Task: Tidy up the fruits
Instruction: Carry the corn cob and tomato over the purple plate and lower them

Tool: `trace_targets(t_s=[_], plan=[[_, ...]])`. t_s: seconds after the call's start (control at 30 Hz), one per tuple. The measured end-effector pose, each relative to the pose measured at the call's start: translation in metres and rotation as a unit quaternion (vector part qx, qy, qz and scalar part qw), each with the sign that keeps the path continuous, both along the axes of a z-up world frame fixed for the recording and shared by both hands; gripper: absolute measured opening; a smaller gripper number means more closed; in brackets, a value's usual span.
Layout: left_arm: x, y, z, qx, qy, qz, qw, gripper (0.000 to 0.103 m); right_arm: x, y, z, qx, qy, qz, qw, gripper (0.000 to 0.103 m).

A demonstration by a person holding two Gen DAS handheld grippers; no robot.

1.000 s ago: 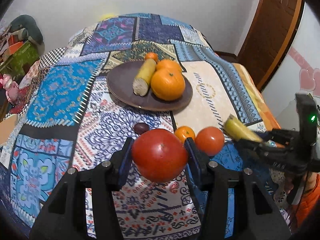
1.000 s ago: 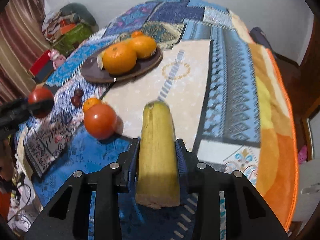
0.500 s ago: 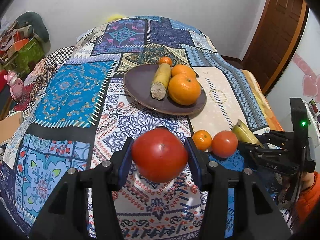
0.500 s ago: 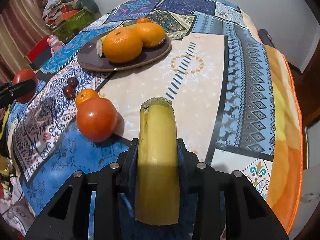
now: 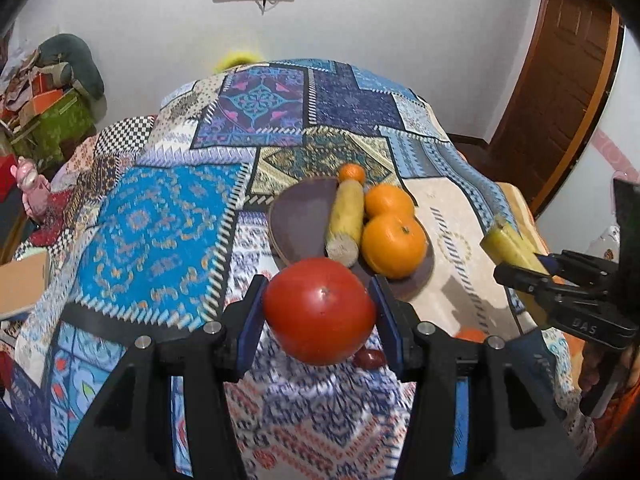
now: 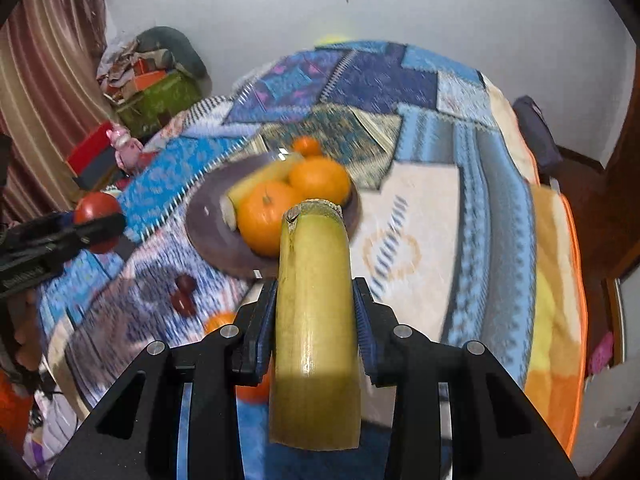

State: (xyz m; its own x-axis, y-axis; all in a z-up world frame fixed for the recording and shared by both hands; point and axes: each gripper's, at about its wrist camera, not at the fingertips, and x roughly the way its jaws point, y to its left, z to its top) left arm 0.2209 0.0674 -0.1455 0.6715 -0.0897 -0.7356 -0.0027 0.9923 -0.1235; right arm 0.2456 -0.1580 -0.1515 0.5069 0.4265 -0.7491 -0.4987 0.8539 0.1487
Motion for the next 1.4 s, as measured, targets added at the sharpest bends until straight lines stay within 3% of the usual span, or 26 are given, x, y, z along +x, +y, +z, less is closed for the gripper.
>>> trace_targets(t_s=[0.33, 0.8, 1.03, 1.4], plan=[[0.056, 0.017, -0.017, 0.014, 0.020, 0.000, 0.9997, 0.051, 0.035, 0.053, 0.002, 0.009, -0.005, 0.025, 1.000, 0.033], [0.117, 0.013, -0.054, 0.026, 0.049, -0.022, 0.9982, 0.051, 0.095, 0.104, -0.001, -0.022, -0.009, 0.057, 0.998, 0.033], [0.135, 0.014, -0.061, 0.027, 0.056, -0.023, 0.9978, 0.051, 0.121, 0.110, -0.013, -0.046, -0.002, 0.060, 0.997, 0.033], [0.154, 0.005, -0.072, 0.031, 0.069, -0.029, 0.9967, 0.051, 0.128, 0.114, -0.026, -0.051, 0.009, 0.091, 0.994, 0.033]])
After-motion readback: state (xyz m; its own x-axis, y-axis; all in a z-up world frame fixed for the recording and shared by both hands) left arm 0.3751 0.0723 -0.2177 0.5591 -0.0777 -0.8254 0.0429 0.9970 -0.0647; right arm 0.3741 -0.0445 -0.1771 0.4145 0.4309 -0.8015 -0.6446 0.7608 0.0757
